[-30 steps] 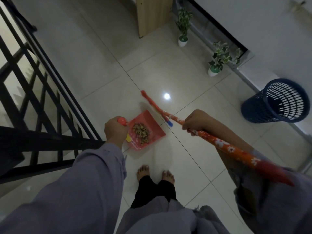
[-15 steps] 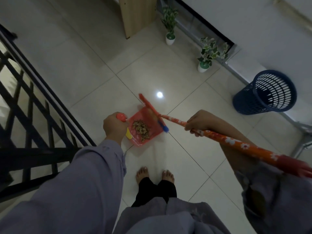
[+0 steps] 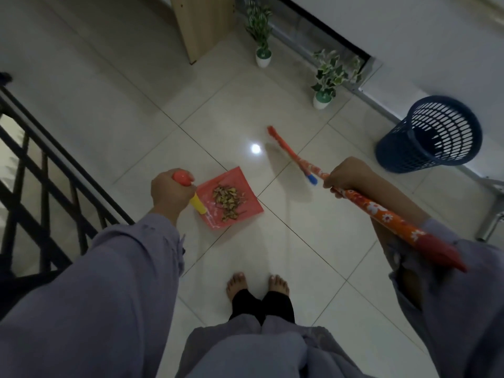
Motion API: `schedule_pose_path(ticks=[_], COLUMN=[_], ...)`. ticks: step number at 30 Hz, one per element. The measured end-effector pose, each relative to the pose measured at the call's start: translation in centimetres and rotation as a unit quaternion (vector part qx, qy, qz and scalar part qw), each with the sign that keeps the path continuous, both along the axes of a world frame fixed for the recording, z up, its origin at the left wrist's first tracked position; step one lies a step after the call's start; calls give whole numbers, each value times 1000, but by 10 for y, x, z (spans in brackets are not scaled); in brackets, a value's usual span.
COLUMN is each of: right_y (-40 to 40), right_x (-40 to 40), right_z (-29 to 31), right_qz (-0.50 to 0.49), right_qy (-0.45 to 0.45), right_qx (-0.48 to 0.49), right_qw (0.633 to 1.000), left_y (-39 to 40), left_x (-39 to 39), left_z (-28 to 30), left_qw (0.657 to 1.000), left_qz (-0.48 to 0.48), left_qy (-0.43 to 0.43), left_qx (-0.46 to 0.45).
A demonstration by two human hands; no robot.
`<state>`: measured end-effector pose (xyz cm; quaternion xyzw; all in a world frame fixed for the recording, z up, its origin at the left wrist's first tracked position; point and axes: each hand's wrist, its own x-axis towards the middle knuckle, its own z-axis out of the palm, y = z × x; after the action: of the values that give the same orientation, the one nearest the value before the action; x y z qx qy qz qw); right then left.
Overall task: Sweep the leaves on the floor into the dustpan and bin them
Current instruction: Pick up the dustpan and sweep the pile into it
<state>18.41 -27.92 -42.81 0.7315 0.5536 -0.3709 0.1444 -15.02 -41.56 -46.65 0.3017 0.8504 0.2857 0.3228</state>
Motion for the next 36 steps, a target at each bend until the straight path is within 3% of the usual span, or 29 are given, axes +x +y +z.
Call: schedule_pose_path(ticks=[8, 17, 27, 36], right_y=[-6, -2, -38, -20], right_x=[-8, -21, -33, -24], right_z=[-8, -23, -8, -1], right_qz=[3, 31, 52, 34], right_qy=[-4, 4, 81, 48], right_qx=[-32, 18, -87, -5], right_qw=[999, 999, 992, 998], left_y=[-1, 22, 32, 27], left_x=[-1, 30, 60, 66], left_z=[5, -22, -45, -49], left_qw=[997, 999, 998, 998], left_qz=[62, 41, 59, 57], left_qy=[-42, -17, -12, 6], left_qx=[22, 14, -10, -12])
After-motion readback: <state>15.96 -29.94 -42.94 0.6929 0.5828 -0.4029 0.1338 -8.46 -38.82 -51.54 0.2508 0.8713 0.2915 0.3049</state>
